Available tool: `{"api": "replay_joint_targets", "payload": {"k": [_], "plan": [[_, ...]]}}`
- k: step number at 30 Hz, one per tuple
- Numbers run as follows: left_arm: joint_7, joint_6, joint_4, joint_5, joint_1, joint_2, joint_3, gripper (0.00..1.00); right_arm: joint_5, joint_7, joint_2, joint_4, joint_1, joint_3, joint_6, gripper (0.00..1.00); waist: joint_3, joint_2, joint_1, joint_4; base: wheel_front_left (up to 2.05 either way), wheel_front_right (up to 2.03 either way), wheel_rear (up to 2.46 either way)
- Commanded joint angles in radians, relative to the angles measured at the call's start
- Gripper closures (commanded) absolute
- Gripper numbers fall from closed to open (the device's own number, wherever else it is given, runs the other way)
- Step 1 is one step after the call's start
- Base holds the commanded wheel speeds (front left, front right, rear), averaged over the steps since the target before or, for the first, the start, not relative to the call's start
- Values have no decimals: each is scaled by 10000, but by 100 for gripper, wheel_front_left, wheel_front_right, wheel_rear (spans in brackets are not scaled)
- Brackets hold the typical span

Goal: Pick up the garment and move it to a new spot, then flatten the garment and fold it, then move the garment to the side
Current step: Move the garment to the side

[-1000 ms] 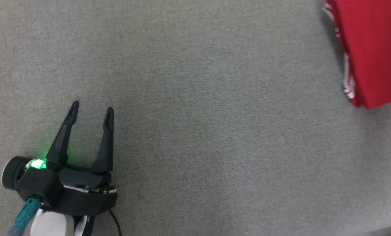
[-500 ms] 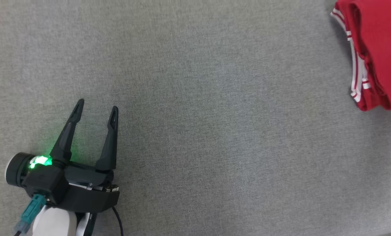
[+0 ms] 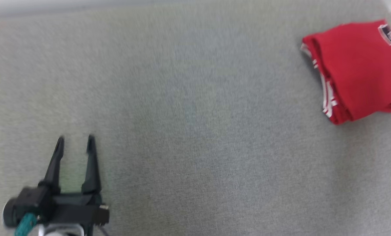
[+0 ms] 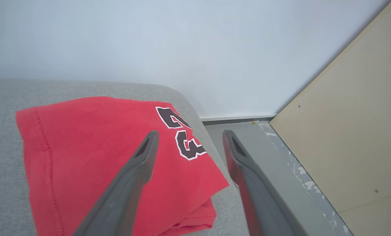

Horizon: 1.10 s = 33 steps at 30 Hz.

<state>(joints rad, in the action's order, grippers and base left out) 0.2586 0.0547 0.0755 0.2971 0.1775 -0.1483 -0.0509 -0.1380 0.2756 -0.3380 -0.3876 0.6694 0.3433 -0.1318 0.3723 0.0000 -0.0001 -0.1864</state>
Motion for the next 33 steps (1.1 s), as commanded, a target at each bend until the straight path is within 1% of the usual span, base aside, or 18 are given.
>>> {"api": "replay_joint_targets", "payload": {"k": [1, 4, 7, 8, 10, 11, 14, 18, 20, 22, 28, 33], "plan": [[51, -240, 108, -151, -328, -1, 191, 0, 18, -364, 261, 263, -460, -9, 26, 0, -1272, 0, 1, 265, 0, 0, 0], [64, -422, 317, 0, -700, 230, 426, 0, 346, -1068, 918, 604, -1254, -320, 26, 0, -2022, 0, 1, 529, 0, 0, 0], [61, -559, 411, 100, -1148, 328, 742, 0, 839, -1781, 1363, 790, -2010, -998, 26, 0, -2648, 0, 1, 757, 0, 0, 0], [66, -584, 397, 101, -1305, 341, 855, 0, 1013, -1971, 1482, 849, -2203, -1157, 26, 0, -2803, 0, 1, 800, 0, 0, 0], [65, -601, 406, 115, -1564, 375, 1043, 0, 1100, -2340, 1522, 1058, -2602, -1681, 26, 0, -3106, 0, 1, 919, 0, 0, 0], [65, -595, 433, 81, -1690, 389, 1088, 0, 1287, -2479, 1662, 1114, -2814, -1812, 26, 0, -3255, 0, 1, 987, 0, 0, 0], [67, -561, 521, 34, -2032, 434, 1205, 0, 1578, -2878, 1813, 1494, -3483, -2244, 26, 0, -3596, 0, 1, 1193, 0, 0, 0], [68, -376, 601, -105, -2402, 416, 1297, 0, 2024, -3530, 2221, 2016, -4393, -2536, 26, 0, -3899, 0, 1, 1337, 0, 0, 0], [68, -290, 631, -173, -2532, 441, 1378, 0, 2132, -3726, 2363, 1976, -4899, -2718, 26, 0, -4008, 0, 1, 1355, 0, 0, 0], [68, -248, 650, -231, -2621, 445, 1411, 0, 2184, -3806, 2444, 1978, -5083, -2775, 26, 0, -4051, 0, 1, 1356, 0, 0, 0], [69, 199, 836, -443, -2886, 554, 1457, 0, 2449, -4036, 2786, 1821, -5962, -2740, 26, 0, -4239, 0, 1, 1342, 0, 0, 0], [69, 480, 993, -503, -3056, 635, 1417, 0, 2529, -4100, 2869, 1687, -6355, -2655, 26, 0, -4272, 0, 1, 1290, 0, 0, 0]]}}
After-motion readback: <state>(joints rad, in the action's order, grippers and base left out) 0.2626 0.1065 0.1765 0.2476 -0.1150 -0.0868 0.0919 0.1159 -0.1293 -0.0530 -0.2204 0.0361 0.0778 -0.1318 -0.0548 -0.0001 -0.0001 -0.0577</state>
